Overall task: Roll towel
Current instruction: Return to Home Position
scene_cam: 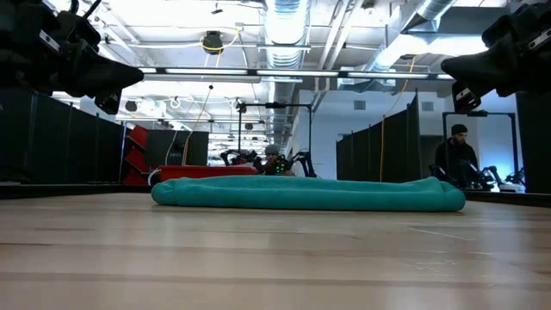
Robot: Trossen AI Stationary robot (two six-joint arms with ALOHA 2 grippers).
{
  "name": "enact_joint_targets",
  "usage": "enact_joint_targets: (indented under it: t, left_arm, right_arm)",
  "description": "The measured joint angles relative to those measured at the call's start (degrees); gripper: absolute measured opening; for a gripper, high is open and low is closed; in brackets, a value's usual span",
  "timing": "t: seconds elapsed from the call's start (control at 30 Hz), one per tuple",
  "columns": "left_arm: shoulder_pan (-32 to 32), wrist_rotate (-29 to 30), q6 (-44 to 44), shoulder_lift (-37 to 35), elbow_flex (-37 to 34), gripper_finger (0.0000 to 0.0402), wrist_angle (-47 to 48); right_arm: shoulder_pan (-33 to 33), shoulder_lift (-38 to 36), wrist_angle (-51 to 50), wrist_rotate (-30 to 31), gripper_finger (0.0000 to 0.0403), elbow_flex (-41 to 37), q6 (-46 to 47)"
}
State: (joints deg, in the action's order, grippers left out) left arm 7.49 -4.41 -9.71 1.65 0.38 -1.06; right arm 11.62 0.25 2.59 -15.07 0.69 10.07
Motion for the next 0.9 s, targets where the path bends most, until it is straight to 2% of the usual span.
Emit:
enact_joint_targets:
  t: [0.2, 0.9]
  left_arm:
    - [0.0, 0.2, 2.3, 0.0, 0.0, 0.0000, 0.0]
    - [0.0, 0.5, 1.6, 0.0, 0.0, 0.0000, 0.0]
  right_arm:
    - [0.0, 0.1, 0.0, 0.0, 0.0000, 0.0, 0.0]
    - [0.0, 0.1, -0.1, -0.1, 0.0000, 0.0, 0.0]
